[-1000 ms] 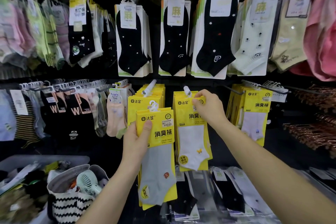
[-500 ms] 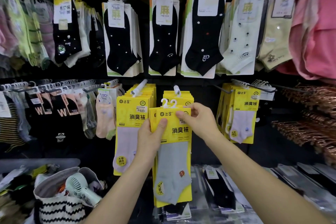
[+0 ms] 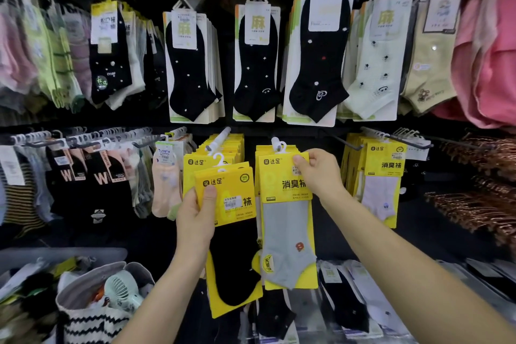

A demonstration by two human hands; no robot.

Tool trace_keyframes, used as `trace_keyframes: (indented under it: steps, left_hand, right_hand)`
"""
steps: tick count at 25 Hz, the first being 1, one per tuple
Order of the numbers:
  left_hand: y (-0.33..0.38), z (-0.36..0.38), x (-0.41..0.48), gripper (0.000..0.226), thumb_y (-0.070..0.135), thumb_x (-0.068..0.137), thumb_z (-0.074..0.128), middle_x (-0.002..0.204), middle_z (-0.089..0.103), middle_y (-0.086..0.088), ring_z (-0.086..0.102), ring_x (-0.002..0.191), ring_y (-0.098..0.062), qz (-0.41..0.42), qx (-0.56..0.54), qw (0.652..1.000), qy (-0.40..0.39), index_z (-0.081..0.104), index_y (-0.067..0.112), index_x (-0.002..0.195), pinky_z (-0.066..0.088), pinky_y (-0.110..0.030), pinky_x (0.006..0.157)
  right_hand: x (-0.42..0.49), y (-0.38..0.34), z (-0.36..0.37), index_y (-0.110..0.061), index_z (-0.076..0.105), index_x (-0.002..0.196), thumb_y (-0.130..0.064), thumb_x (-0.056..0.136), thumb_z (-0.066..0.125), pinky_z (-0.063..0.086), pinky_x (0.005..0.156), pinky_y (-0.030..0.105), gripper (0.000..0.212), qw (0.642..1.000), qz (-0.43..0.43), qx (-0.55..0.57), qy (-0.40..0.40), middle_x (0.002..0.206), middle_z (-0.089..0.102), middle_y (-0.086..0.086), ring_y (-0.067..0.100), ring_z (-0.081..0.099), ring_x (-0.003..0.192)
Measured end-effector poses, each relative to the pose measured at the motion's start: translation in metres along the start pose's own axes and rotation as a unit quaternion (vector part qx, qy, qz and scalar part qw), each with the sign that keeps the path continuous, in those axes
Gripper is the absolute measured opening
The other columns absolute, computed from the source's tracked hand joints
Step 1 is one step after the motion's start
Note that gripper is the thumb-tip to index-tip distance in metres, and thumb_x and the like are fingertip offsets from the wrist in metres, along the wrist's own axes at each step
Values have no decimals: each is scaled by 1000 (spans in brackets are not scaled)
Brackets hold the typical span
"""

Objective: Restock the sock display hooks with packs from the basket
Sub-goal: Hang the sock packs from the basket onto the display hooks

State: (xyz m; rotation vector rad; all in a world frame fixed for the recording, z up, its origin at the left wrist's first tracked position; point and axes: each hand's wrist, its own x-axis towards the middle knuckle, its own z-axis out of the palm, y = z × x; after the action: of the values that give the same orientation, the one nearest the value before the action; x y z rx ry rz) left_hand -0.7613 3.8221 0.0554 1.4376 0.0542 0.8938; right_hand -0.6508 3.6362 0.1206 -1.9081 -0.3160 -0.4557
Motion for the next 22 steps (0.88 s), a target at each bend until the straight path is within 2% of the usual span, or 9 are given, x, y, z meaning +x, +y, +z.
trace_keyframes:
  steps: [3, 8, 10, 12, 13, 15, 17, 20, 22]
  left_hand:
    - [3, -6, -1, 19, 36, 93, 48, 101, 71, 2, 69, 94, -16, -5, 3, 1000, -7, 62, 27, 101, 55, -36, 77]
    - [8, 9, -7, 13, 28, 94, 51, 90, 71, 5, 69, 83, -11, -8, 8, 1000, -16, 63, 23, 91, 56, -26, 67]
    - [9, 18, -9, 10, 28, 92, 54, 93, 71, -1, 69, 88, -17, -25, -5, 999, -23, 62, 22, 92, 57, -33, 72]
    - [9, 28, -11, 8, 28, 91, 57, 98, 71, -7, 68, 93, -25, -30, -7, 999, -40, 63, 22, 92, 56, -43, 79]
    - [10, 33, -13, 8, 28, 90, 59, 97, 72, -5, 68, 92, -24, -26, -7, 999, -46, 63, 22, 92, 56, -43, 79]
    - [11, 45, -15, 6, 27, 87, 62, 93, 72, 0, 69, 87, -16, -17, -13, 998, -52, 64, 22, 91, 58, -30, 70]
    - [13, 54, -18, 5, 24, 84, 65, 90, 71, 6, 69, 80, -5, -19, -23, 998, -61, 64, 24, 89, 54, -17, 60]
    - [13, 58, -18, 14, 18, 82, 68, 89, 69, 12, 67, 76, 4, -25, -18, 997, -76, 61, 27, 89, 51, -11, 57]
    - [11, 57, -16, 18, 16, 82, 69, 90, 68, 13, 66, 77, 2, -21, -1, 997, -68, 60, 29, 89, 51, -13, 59]
  right_hand:
    - [0, 2, 10, -19, 57, 84, -28, 91, 57, 41, 54, 22, 11, 1000, 0, -21, 1, 85, 65, 0, 8, 56, 71]
    - [-5, 3, 1, -19, 53, 94, -36, 88, 61, 35, 52, 21, 19, 996, 12, -84, 5, 76, 53, -10, 4, 49, 65]
    - [-14, 5, -7, -19, 52, 105, -38, 85, 64, 39, 59, 24, 30, 995, -4, -89, 36, 87, 53, -7, 9, 51, 74]
    - [-27, 6, -11, -21, 55, 99, -42, 84, 62, 40, 62, 21, 27, 998, -47, -26, 16, 87, 57, -5, 11, 54, 79]
    - [-34, 4, -11, -23, 58, 93, -45, 83, 63, 41, 62, 19, 24, 998, -60, 10, -20, 84, 59, -7, 9, 55, 77]
    - [-43, 2, -11, -26, 62, 84, -45, 80, 67, 42, 61, 17, 21, 995, -72, 23, -72, 77, 60, -8, 6, 54, 70]
    - [-45, 1, -14, -26, 62, 81, -39, 81, 68, 46, 61, 21, 14, 995, -72, 14, -65, 74, 61, -5, 9, 56, 69]
    - [-43, 2, -23, -25, 60, 81, -32, 84, 67, 56, 71, 35, 10, 996, -43, 60, -56, 81, 70, 3, 18, 67, 79]
    - [-42, 0, -26, -26, 61, 82, -32, 82, 70, 55, 71, 33, 10, 995, -61, 54, -66, 85, 69, -1, 14, 66, 80]
